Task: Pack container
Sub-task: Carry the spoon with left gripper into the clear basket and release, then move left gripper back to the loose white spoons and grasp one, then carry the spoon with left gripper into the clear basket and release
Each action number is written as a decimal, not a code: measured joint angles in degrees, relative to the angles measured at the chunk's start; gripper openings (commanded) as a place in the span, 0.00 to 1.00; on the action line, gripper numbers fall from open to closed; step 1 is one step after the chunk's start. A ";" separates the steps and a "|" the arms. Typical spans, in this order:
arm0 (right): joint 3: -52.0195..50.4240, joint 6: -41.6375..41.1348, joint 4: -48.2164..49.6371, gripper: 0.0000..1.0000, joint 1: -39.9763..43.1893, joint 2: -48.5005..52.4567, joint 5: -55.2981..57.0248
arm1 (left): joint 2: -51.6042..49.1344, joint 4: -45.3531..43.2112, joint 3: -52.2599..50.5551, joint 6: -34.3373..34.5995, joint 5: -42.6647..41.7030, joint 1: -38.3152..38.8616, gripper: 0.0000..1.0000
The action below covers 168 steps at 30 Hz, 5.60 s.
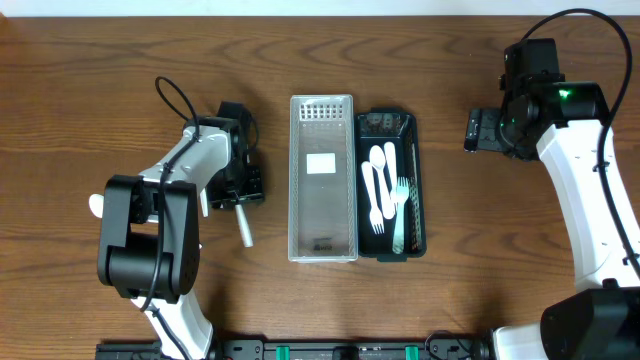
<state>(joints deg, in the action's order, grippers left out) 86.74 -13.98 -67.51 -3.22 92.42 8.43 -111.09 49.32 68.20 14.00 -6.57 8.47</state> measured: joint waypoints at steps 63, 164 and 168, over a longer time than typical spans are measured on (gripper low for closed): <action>-0.20 0.02 -0.13 0.86 0.07 0.00 0.02 | -0.83 17.73 30.40 -2.80 1.53 22.10 0.54; -0.24 0.22 -0.50 0.87 0.26 0.00 0.02 | -0.04 15.52 18.18 -5.29 1.90 -3.98 0.06; -0.24 0.22 -0.42 0.87 0.26 0.00 0.04 | 9.81 14.99 22.03 -4.26 0.48 4.92 0.06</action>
<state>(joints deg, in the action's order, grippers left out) 86.50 -13.76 -67.92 -2.96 92.42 8.47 -101.27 64.31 90.24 9.74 -6.09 13.39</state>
